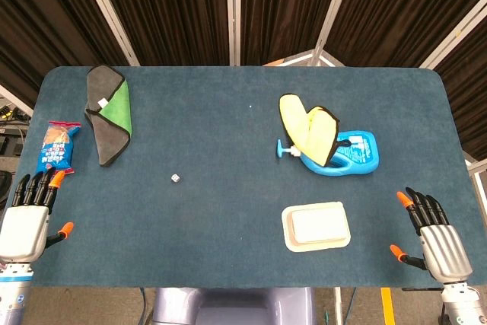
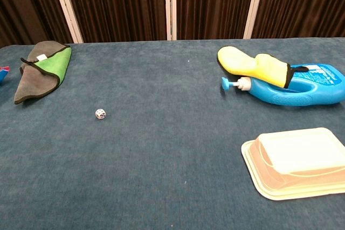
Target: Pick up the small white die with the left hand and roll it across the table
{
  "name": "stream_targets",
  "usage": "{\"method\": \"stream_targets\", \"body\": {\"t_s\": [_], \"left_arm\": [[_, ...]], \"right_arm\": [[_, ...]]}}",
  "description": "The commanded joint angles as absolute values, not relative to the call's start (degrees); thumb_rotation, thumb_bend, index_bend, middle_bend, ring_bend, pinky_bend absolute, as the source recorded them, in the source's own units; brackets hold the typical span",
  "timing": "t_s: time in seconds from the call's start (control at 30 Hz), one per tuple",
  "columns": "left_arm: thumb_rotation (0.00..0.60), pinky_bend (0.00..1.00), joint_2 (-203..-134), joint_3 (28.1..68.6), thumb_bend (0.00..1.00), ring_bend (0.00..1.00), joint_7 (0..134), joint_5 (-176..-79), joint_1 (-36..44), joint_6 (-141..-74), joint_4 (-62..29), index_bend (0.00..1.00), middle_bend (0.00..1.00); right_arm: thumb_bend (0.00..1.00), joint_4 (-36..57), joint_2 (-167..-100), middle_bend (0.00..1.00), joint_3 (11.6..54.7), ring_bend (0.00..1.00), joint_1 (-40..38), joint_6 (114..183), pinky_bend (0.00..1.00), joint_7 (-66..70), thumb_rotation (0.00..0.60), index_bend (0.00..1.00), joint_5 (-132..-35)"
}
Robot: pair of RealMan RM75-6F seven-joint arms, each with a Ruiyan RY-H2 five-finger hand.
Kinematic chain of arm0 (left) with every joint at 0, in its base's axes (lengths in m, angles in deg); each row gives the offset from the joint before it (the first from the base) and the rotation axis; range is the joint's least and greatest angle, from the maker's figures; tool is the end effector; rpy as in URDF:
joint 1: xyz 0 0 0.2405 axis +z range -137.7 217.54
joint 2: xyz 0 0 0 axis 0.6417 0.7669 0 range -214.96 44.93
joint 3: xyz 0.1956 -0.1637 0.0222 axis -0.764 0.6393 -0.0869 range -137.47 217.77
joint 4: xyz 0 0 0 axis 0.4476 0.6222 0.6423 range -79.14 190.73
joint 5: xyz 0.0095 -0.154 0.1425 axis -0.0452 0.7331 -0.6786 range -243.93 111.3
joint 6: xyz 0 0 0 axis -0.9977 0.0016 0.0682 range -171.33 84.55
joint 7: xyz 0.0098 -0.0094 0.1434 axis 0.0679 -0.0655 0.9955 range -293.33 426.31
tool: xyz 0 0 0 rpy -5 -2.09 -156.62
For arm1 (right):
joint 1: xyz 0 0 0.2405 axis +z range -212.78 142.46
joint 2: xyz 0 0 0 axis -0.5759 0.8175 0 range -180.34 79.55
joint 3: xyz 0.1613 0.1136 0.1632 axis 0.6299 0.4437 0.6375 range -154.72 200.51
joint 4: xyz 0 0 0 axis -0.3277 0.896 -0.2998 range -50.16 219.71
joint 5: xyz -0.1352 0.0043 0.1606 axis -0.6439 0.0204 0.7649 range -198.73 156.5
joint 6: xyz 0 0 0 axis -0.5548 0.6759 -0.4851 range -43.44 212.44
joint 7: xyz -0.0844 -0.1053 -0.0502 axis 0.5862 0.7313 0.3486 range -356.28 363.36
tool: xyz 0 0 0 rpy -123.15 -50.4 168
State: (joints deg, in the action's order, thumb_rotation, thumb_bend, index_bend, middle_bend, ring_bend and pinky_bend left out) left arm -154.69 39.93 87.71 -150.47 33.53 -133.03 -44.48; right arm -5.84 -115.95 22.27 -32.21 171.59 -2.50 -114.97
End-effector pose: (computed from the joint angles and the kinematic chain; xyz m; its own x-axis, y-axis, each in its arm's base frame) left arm -0.2739 0.1740 0.1238 0.5185 -0.0113 0.8550 0.8550 -0.0033 -0.5186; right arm -0.3050 -0.1570 0.1424 0.3112 -0.0523 0.9489 -0.9463 -0.1091 0.3044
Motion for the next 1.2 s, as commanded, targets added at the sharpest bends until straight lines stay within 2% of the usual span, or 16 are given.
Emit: {"method": "stream_targets", "body": {"t_s": [0.03, 0.3, 0.4, 0.47, 0.53, 0.6, 0.83, 1.2], "left_arm": [[0.600, 0.00, -154.8, 40.0, 0.19, 0.00, 87.9, -150.2, 33.6, -132.5, -44.2, 0.00, 0.00], [0.600, 0.00, -156.2, 40.7, 0.20, 0.00, 88.9, -150.1, 32.1, -129.5, -42.5, 0.01, 0.00], [0.600, 0.00, -157.2, 41.3, 0.22, 0.00, 89.6, -149.6, 30.5, -127.0, -41.7, 0.06, 0.00], [0.600, 0.00, -158.6, 42.2, 0.25, 0.00, 91.3, -149.0, 27.7, -122.8, -40.2, 0.12, 0.00], [0.600, 0.00, -161.4, 44.4, 0.30, 0.00, 93.2, -147.6, 22.5, -115.6, -36.9, 0.18, 0.00], [0.600, 0.00, -163.0, 45.6, 0.33, 0.00, 93.9, -146.6, 19.9, -112.4, -34.9, 0.22, 0.00], [0.600, 0.00, -168.5, 49.2, 0.33, 0.00, 96.0, -143.5, 10.0, -101.0, -26.8, 0.29, 0.00], [0.600, 0.00, -176.0, 50.7, 0.33, 0.00, 102.0, -137.3, 1.2, -92.5, -18.9, 0.36, 0.00]], "right_arm": [[0.10, -6.0, -115.9, 0.00, 22.2, 0.00, -32.2, 171.7, 0.00, -2.5, 0.600, 0.02, -115.1], [0.10, -6.5, -115.7, 0.00, 22.2, 0.00, -32.4, 172.2, 0.00, -2.6, 0.600, 0.02, -115.3], [0.09, -6.5, -115.6, 0.00, 22.4, 0.00, -32.2, 171.9, 0.00, -2.7, 0.600, 0.02, -114.8], [0.09, -6.5, -115.5, 0.00, 22.7, 0.00, -32.1, 171.6, 0.00, -3.0, 0.600, 0.02, -114.4], [0.09, -6.7, -115.3, 0.00, 23.0, 0.00, -31.8, 171.3, 0.00, -3.5, 0.600, 0.02, -114.0], [0.09, -6.6, -115.2, 0.00, 23.0, 0.00, -31.8, 171.2, 0.00, -3.7, 0.600, 0.02, -113.9], [0.09, -6.4, -114.6, 0.00, 23.3, 0.00, -31.6, 170.7, 0.00, -5.6, 0.600, 0.02, -113.0], [0.09, -5.6, -114.2, 0.00, 24.0, 0.00, -31.4, 169.7, 0.00, -7.5, 0.600, 0.02, -111.0]]}}
